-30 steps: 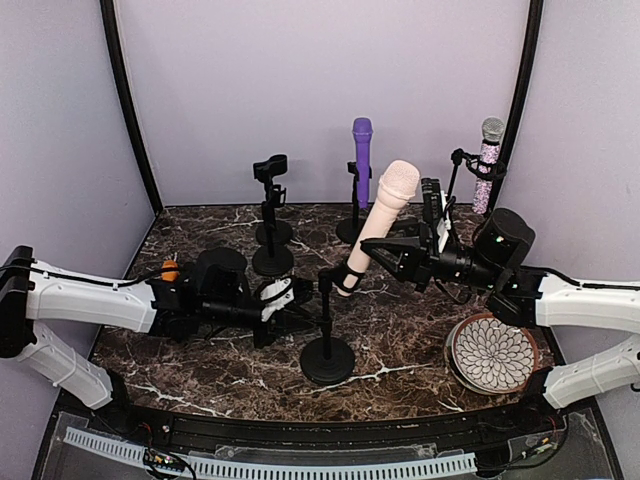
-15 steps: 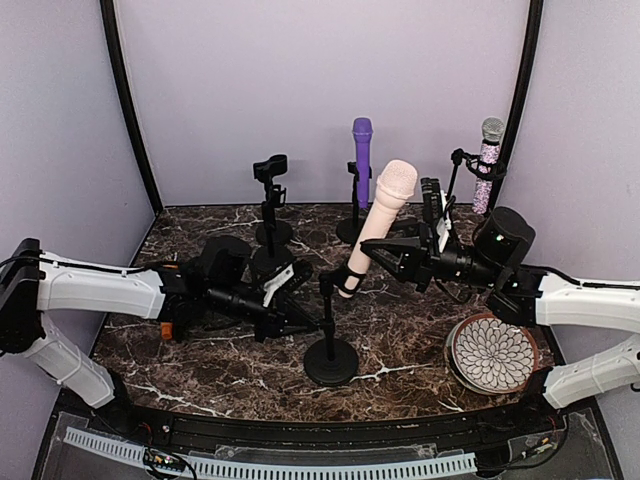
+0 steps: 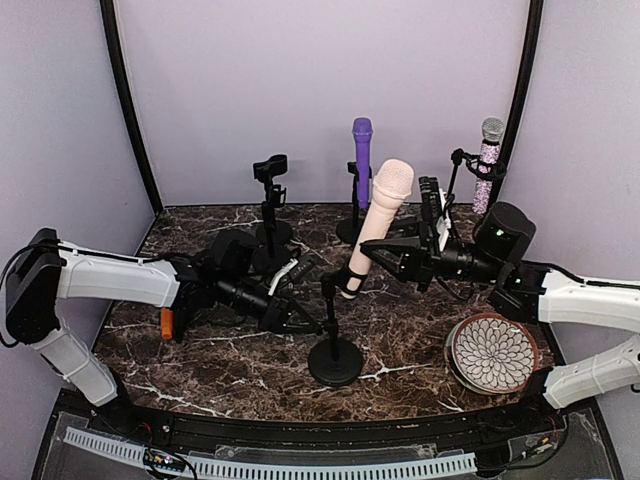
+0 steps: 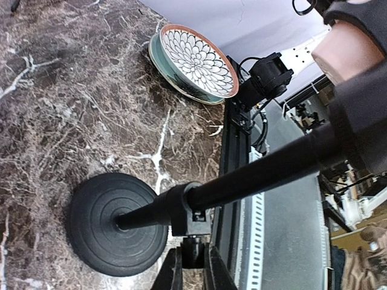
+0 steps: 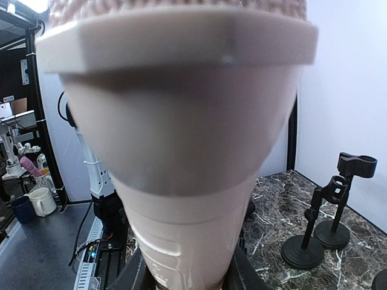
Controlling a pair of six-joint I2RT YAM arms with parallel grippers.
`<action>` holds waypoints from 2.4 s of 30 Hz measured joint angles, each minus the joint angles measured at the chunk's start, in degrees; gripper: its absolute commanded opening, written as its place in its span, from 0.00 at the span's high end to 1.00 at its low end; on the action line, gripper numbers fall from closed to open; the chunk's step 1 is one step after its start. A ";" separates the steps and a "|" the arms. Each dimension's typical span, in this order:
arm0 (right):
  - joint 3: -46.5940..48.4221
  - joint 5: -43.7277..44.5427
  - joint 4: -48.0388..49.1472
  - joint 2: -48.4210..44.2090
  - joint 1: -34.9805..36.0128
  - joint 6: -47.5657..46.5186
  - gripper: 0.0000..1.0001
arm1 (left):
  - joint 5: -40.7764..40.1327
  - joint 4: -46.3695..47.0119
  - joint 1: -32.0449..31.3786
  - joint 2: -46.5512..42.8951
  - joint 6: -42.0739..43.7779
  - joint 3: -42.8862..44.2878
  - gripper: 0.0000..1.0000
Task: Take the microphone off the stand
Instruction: Unscrew the knob on the microphone stand, then adjust the microphone stand with the microphone at the center of the board, then hold the microphone stand with the microphone at the center of the board.
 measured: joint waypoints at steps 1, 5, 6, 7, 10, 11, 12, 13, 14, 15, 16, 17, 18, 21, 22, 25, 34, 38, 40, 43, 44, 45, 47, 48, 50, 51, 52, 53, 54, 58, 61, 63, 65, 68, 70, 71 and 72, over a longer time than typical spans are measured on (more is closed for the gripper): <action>0.02 0.04 -0.35 -0.22 0.00 -0.17 0.89 | 0.81 -0.20 0.17 0.50 -0.63 0.39 0.93; 0.04 0.00 -1.53 -1.07 0.00 -0.59 0.89 | 4.72 -0.66 0.46 3.19 -3.65 2.32 0.93; 0.04 0.00 -1.68 -1.18 0.00 -0.63 0.89 | 5.40 -0.66 0.52 3.58 -4.11 2.54 0.93; 0.04 0.02 -1.95 -1.33 0.00 -0.68 0.89 | 5.84 -0.68 0.59 3.80 -4.52 2.69 0.92; 0.04 0.04 -2.34 -1.60 0.00 -0.83 0.89 | 5.86 -1.03 0.61 3.82 -5.01 2.89 0.84; 0.04 0.09 -2.45 -1.66 0.00 -0.87 0.89 | 5.77 -1.44 0.61 3.82 -5.03 3.17 0.80; 0.04 0.22 -2.51 -1.70 0.00 -0.87 0.89 | 5.57 -1.95 0.61 3.82 -5.01 3.37 0.69; 0.04 0.26 -2.54 -1.70 0.00 -0.94 0.89 | 5.20 -2.43 0.57 3.82 -4.83 3.58 0.64; 0.04 0.68 -2.62 -1.68 0.00 -1.03 0.89 | 4.79 -3.08 0.37 3.82 -4.39 3.67 0.50; 0.02 0.83 -2.99 -1.68 0.00 -1.03 0.89 | 3.85 -4.31 -0.11 3.82 -4.17 3.61 0.42; 0.02 1.03 -3.28 -1.68 0.00 -1.03 0.89 | 2.73 -5.25 -0.59 3.76 -3.72 3.39 0.32; 0.02 1.27 -3.54 -1.68 0.00 -1.03 0.89 | 1.38 -6.01 -0.92 3.50 -3.21 3.21 0.29; 0.02 1.46 -3.82 -1.68 0.00 -1.09 0.89 | -0.15 -6.62 -1.25 2.95 -2.69 2.82 0.26; 0.02 1.77 -4.94 -1.68 0.00 -1.53 0.89 | -6.45 -8.24 -1.73 -1.75 -0.20 1.09 0.23; 0.04 1.81 -5.46 -1.68 0.00 -1.73 0.89 | -9.49 -8.57 -1.70 -5.14 1.36 0.44 0.22; 0.11 1.92 -6.95 -1.70 0.00 -2.56 0.89 | -14.34 -8.72 -1.68 -10.56 4.28 0.00 0.20; 0.39 1.99 -10.51 -1.70 0.02 -3.87 0.89 | -22.05 -8.79 -1.66 -18.95 11.65 0.15 0.19; 0.15 2.38 -11.06 -1.70 0.39 -3.93 0.89 | -21.62 -8.79 -1.66 -17.51 13.94 0.70 0.19; -0.44 2.89 -11.10 -1.70 0.52 -4.15 0.89 | -21.33 -8.61 -1.66 -16.26 15.17 1.49 0.20; -1.33 3.23 -11.08 -1.36 0.66 -4.72 0.90 | -20.85 -7.52 -1.66 -13.84 16.96 3.02 0.20; -1.51 3.30 -11.06 -0.98 0.68 -4.90 0.90 | -20.65 -7.17 -1.66 -13.16 17.42 3.41 0.20; -1.73 3.37 -11.02 -0.48 0.72 -5.03 0.90 | -20.31 -6.99 -1.66 -12.22 17.79 4.02 0.20; -2.16 3.48 -10.99 0.26 0.79 -5.16 0.90 | -19.67 -6.23 -1.66 -10.40 18.47 5.14 0.20; -2.43 3.48 -10.54 0.50 0.83 -5.16 0.90 | -19.37 -5.97 -1.66 -9.66 18.78 5.62 0.20; -2.62 3.48 -10.05 0.57 1.03 -5.14 0.90 | -18.64 -5.55 -1.66 -8.48 19.26 6.23 0.21; -2.73 3.48 -9.81 0.57 1.11 -5.16 0.90 | -18.38 -5.51 -1.66 -8.04 19.47 6.47 0.21; -2.89 3.48 -9.55 0.57 1.20 -5.16 0.90 | -18.01 -5.44 -1.66 -7.48 19.76 6.82 0.21; -3.08 3.50 -9.22 0.57 1.20 -5.14 0.90 | -17.70 -5.29 -1.66 -6.93 20.04 7.10 0.22; -3.28 3.50 -8.87 0.57 1.20 -5.14 0.90 | -17.20 -5.31 -1.66 -6.16 20.44 7.65 0.22; -4.09 3.54 -7.50 0.52 1.20 -5.11 0.89 | -15.56 -5.18 -1.66 -3.54 21.64 9.07 0.22; -4.68 3.63 -6.69 0.37 1.20 -4.96 0.87 | -13.86 -5.05 -1.66 -1.42 22.43 9.99 0.22; -4.90 3.78 -6.40 0.20 1.20 -4.90 0.85 | -12.74 -4.98 -1.68 -0.33 22.86 10.60 0.22; -5.16 4.07 -6.05 0.15 1.27 -4.76 0.83 | -11.80 -4.87 -1.75 0.68 23.41 11.13 0.23; -5.75 4.39 -5.29 -0.11 1.27 -4.46 0.82 | -10.99 -4.87 -1.92 1.77 24.11 11.65 0.32; -6.05 4.57 -4.85 -0.17 1.27 -4.28 0.81 | -10.75 -4.92 -2.19 2.16 24.63 11.78 0.39; -6.16 4.59 -4.63 -0.17 1.27 -4.20 0.81 | -10.67 -4.92 -2.29 2.32 24.63 11.91 0.39; -6.29 4.70 -4.39 -0.17 1.27 -3.98 0.81 | -10.40 -5.01 -2.49 2.56 25.03 12.22 0.40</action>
